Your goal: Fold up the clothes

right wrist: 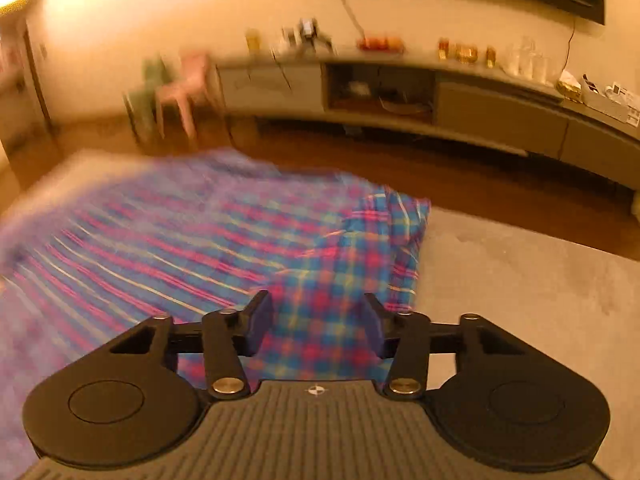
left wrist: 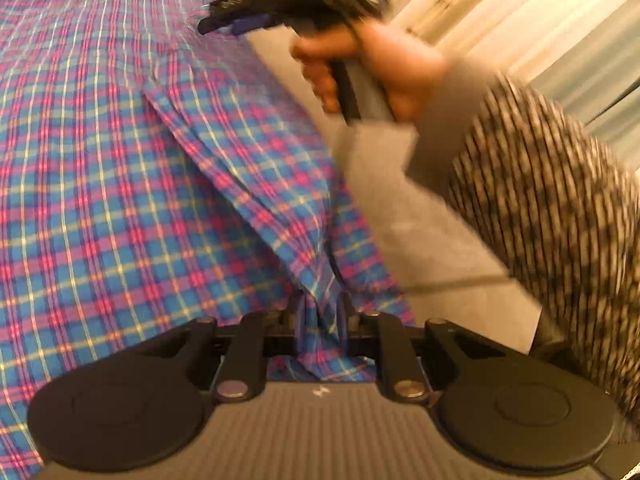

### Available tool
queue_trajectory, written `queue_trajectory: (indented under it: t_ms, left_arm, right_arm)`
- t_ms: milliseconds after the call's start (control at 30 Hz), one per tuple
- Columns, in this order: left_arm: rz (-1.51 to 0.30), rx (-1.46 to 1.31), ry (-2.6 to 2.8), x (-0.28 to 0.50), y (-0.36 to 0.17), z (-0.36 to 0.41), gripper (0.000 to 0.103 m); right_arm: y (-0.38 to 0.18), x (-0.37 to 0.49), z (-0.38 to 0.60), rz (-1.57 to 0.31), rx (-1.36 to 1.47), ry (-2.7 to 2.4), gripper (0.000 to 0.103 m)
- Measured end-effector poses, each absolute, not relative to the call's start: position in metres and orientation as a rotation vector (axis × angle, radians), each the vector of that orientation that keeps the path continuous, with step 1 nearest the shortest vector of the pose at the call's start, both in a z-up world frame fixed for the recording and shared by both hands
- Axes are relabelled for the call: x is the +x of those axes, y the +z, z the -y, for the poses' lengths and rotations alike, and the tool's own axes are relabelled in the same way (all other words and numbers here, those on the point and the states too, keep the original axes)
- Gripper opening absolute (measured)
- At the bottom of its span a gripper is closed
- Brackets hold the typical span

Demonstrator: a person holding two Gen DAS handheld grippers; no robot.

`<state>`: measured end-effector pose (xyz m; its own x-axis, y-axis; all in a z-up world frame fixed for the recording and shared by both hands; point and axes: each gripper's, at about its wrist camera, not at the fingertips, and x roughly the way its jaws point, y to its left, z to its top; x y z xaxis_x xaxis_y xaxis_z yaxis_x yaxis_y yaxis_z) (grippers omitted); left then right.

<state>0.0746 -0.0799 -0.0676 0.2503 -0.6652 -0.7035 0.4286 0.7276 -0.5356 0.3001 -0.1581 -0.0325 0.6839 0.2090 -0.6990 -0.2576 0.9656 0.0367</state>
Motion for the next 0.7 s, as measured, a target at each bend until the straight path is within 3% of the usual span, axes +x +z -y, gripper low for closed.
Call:
queue_trajectory:
  t_ms: [333, 533, 700]
  left_arm:
    - [-1.117, -0.233, -0.789, 0.068, -0.071, 0.072, 0.015]
    - [-1.099, -0.23, -0.787, 0.054, -0.055, 0.072, 0.02]
    - [-1.094, -0.266, -0.758, 0.056, -0.053, 0.066, 0.02]
  right_arm:
    - [-0.036, 0.354, 0.158, -0.837, -0.081, 0.226, 0.053]
    - [-0.006, 0.202, 0.168, -0.782, 0.03, 0.379, 0.053]
    - [-0.019, 0.076, 0.155, -0.841, -0.033, 0.456, 0.054]
